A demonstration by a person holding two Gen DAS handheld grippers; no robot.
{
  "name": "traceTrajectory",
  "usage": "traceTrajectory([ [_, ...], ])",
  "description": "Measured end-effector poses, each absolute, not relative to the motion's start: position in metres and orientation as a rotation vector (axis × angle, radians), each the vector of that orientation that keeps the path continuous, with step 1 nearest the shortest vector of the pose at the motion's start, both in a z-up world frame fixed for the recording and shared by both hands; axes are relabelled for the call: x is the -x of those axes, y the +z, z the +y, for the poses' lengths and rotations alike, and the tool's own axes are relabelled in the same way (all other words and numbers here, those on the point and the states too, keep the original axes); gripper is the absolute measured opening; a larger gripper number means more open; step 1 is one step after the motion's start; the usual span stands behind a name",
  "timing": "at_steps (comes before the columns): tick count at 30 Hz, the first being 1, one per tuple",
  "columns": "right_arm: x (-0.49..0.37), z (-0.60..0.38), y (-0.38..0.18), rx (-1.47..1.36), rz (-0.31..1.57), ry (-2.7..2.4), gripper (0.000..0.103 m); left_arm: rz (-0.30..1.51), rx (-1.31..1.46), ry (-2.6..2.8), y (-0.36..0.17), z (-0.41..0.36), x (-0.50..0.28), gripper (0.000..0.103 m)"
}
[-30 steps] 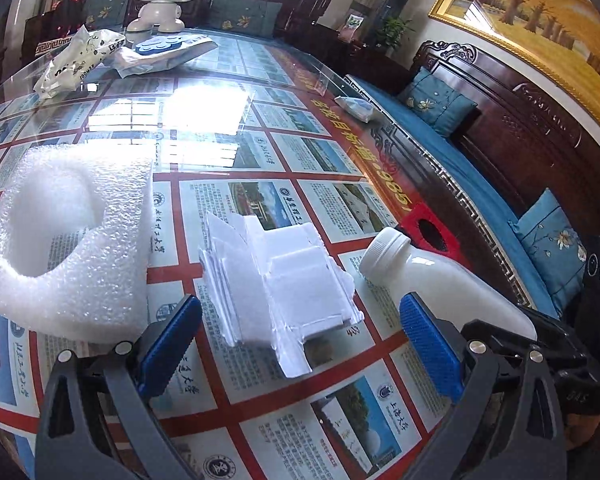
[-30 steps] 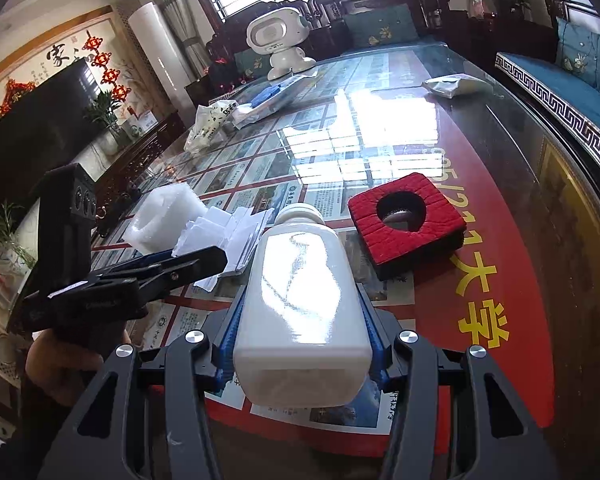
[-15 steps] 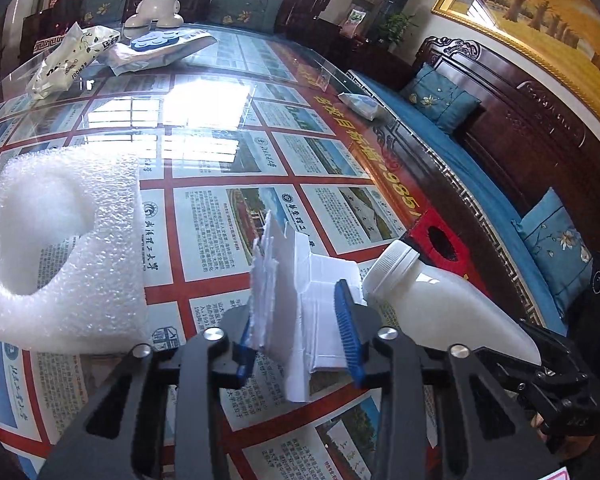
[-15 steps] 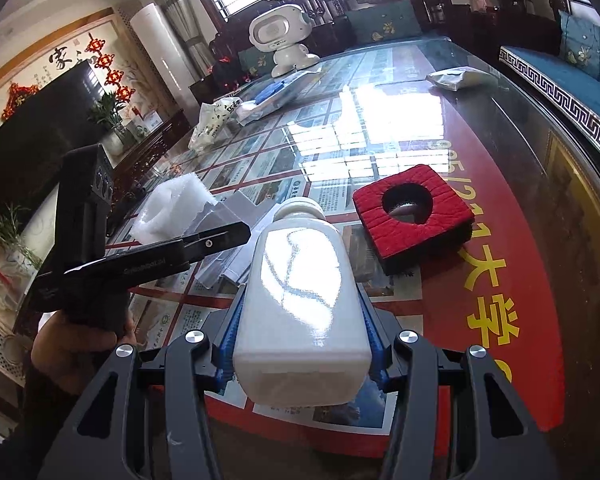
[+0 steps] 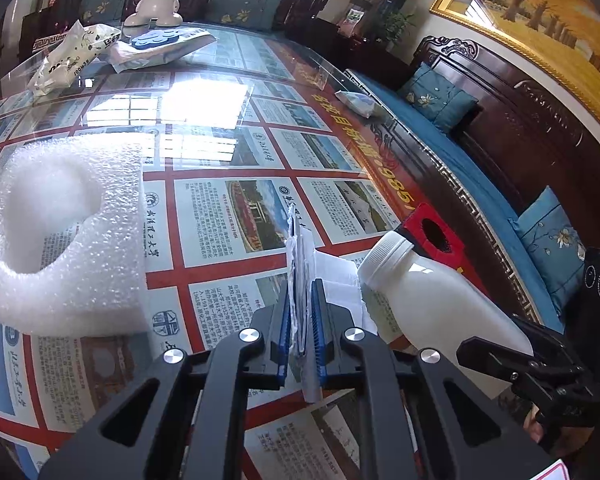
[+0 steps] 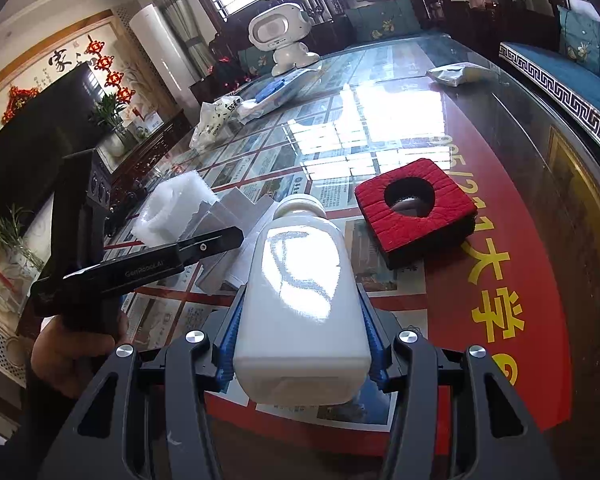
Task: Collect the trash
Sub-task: 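Lift the bottle with right tool while left tool lifts the paper packet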
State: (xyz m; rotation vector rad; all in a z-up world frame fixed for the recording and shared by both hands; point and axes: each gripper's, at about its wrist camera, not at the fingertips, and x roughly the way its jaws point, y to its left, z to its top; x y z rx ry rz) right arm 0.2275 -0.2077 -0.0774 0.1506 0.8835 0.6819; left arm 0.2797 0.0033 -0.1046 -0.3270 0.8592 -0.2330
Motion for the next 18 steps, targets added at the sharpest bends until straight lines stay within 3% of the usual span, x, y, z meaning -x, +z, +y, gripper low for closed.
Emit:
traceTrajectory([
  [18,-0.202,-0.217,-0.053,-0.179,0.830,0.687,0.049,0.783,0.281,-0.304,-0.066,-0.007,-0.231,0.010],
])
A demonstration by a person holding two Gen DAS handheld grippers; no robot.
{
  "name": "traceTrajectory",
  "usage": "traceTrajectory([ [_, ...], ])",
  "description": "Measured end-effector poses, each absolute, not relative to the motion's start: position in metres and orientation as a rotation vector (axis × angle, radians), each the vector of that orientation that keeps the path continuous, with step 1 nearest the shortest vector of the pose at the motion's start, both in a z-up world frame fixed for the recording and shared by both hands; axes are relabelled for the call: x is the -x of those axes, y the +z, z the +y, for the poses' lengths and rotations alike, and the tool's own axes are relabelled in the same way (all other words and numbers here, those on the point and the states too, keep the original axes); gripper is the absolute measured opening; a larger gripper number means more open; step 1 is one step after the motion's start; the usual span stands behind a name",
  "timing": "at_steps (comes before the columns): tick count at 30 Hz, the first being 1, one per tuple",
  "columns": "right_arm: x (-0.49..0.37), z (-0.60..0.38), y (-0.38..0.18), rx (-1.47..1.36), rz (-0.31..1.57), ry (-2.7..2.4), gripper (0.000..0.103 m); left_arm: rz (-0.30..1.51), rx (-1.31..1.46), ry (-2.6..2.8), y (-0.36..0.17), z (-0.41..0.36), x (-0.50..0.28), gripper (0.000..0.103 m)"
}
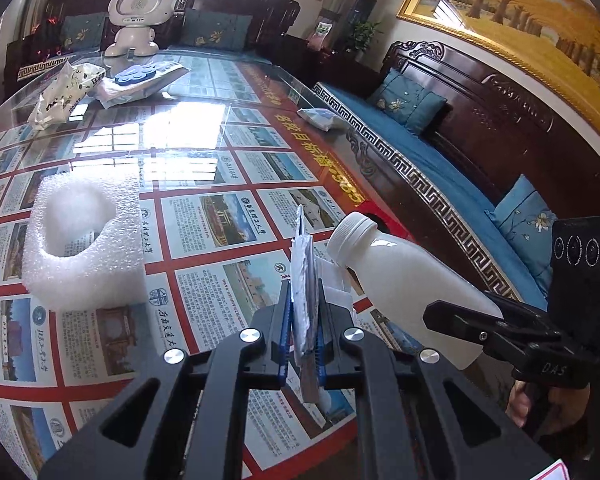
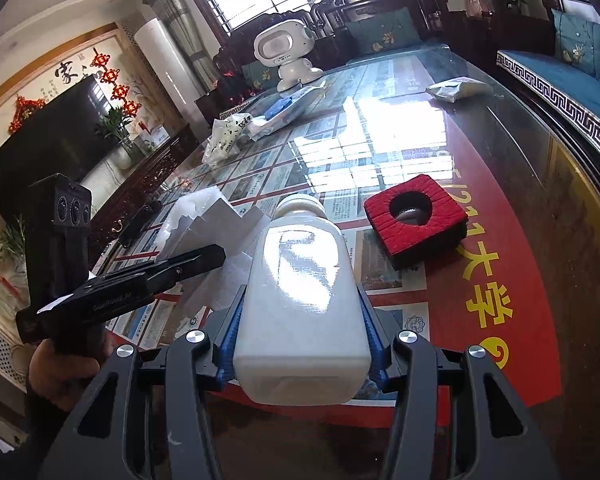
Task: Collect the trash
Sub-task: 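Lift the bottle with right tool while left tool lifts the paper packet, then carry both items over the yellow bin and open both tools to drop them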
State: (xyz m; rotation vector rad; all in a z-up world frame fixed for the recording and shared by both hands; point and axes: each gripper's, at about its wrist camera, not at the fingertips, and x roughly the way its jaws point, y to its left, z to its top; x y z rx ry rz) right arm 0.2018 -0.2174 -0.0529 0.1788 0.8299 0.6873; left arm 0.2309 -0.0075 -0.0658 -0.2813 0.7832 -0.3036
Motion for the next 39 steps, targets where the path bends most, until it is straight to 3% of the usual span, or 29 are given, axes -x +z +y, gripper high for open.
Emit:
traceTrajectory([
  [27,-0.018,-0.242,0.001,-0.183,0.726,0.815,0.049,0.689,0.233,-0.393,-0.026,-0.012,-0.027,0.010],
  [39,0.092,-0.276,-0.028,-0.146,0.736,0.789,0.049,0.729,0.206,-0.480,-0.054,-0.038,0.080,0.010],
])
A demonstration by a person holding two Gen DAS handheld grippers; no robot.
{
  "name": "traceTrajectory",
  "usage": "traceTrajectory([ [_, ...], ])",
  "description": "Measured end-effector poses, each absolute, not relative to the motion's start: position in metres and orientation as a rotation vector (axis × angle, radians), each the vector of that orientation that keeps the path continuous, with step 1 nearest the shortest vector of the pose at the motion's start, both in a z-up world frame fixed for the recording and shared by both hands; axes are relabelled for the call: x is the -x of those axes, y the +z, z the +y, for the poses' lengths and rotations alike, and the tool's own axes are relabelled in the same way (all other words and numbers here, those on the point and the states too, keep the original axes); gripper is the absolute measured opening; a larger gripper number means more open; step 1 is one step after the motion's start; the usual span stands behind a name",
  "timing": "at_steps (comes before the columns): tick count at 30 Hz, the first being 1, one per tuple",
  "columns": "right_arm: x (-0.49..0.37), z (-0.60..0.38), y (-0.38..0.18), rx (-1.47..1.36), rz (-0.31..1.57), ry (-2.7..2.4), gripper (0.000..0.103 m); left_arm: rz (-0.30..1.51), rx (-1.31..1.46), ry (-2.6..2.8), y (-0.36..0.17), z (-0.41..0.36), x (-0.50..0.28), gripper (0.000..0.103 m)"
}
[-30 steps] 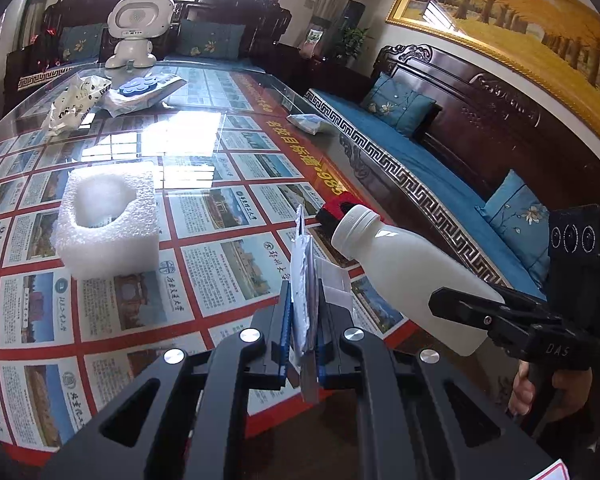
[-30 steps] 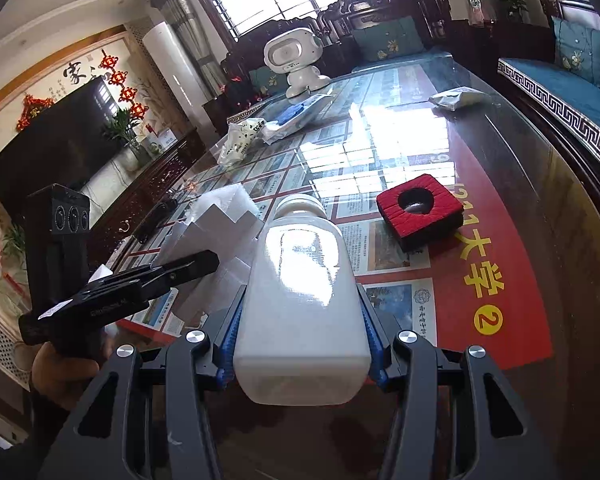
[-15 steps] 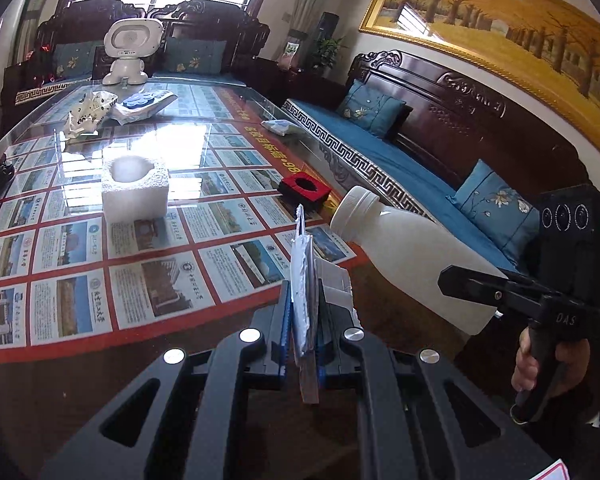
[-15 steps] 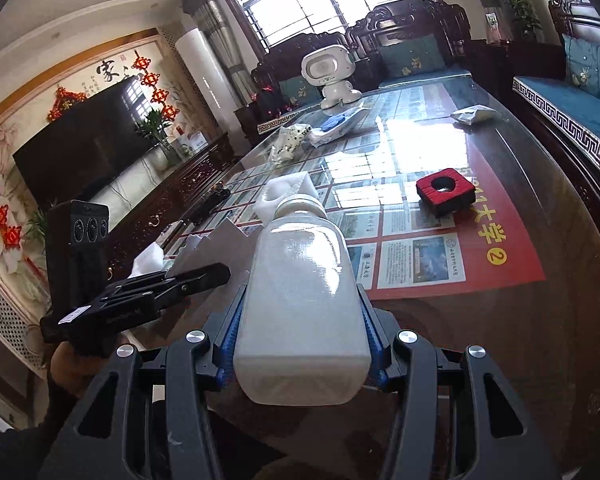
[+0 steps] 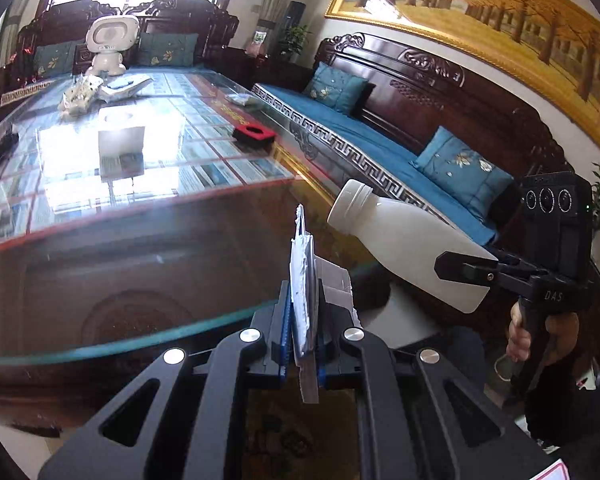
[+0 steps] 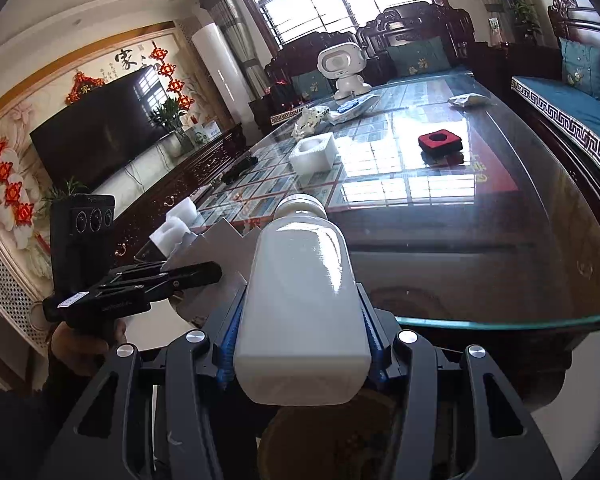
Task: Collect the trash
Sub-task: 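Carry both items over the yellow bin and open both tools to drop them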
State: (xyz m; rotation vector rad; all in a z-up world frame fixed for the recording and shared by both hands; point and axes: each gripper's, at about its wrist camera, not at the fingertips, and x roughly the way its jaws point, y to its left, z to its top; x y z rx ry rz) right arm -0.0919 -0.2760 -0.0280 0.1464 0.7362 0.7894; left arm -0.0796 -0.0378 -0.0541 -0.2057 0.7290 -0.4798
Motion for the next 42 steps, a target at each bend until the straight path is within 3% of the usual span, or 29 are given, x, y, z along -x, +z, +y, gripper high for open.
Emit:
traceTrajectory([
  [18,0.182,-0.276,-0.101,-0.060,0.867,0.765,0.049,0.902,0.310,-0.502,-0.158,-0.056,0.173,0.010],
  [25,0.181,-0.275,-0.113,-0.060,0.906,0.793,0.050,0.924,0.315,-0.475,-0.167,-0.050,0.179,0.010],
  [27,0.182,-0.278,-0.116,-0.086,0.913,0.788,0.059,0.929,0.312,-0.474,-0.168,-0.049,0.177,0.010],
  [42,0.175,-0.300,-0.118,-0.151,0.914,0.773,0.059,0.969,0.245,-0.540,-0.170,-0.078,0.164,0.010],
])
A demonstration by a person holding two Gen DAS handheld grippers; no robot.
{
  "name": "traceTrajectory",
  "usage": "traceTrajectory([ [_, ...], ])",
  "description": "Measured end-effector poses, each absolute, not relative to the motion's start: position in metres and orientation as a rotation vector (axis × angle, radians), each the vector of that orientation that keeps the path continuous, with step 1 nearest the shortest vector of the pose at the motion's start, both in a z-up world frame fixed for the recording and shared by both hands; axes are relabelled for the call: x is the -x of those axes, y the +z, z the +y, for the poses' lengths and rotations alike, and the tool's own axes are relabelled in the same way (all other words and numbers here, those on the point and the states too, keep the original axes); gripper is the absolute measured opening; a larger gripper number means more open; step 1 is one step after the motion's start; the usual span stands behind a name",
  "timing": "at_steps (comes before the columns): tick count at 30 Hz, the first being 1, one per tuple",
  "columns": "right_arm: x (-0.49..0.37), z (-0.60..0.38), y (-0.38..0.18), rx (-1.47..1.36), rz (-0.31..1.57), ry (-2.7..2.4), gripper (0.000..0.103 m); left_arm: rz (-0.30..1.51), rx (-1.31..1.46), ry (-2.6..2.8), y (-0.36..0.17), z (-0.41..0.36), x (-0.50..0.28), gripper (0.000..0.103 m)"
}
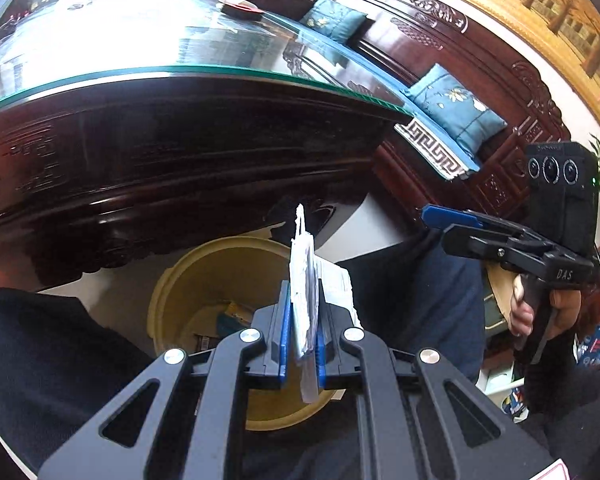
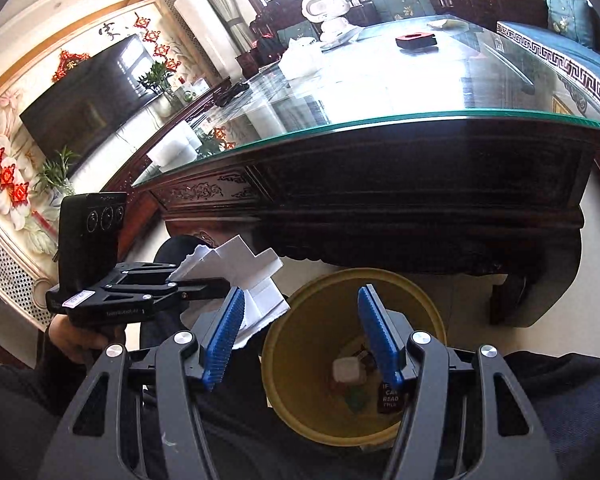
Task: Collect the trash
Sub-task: 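Carry both items over the yellow bin and open both tools to drop them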
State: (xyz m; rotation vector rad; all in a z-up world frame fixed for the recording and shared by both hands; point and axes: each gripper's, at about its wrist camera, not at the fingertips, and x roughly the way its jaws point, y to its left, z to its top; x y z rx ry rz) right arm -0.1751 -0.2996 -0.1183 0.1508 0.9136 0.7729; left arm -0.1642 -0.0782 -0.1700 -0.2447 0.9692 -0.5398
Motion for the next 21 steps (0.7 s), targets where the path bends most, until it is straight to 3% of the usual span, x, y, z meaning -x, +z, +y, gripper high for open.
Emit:
traceTrajectory([
  [6,0.171,-0.299,-0.120,-0.157,0.934,0.783,0.059,0.995,0.200,-0.565,-0.173,-0.093,0.164,0.012],
  [12,0.170,-0.298,-0.118,-0.150,0.928,0.795,0.059,1.011,0.137,-0.592,-0.175,-0.108,0.170,0.026],
  [21,0.168,-0.296,-0.117,-0.145,0.924,0.811,0.059,0.987,0.136,-0.589,-0.167,-0.108,0.169,0.026],
])
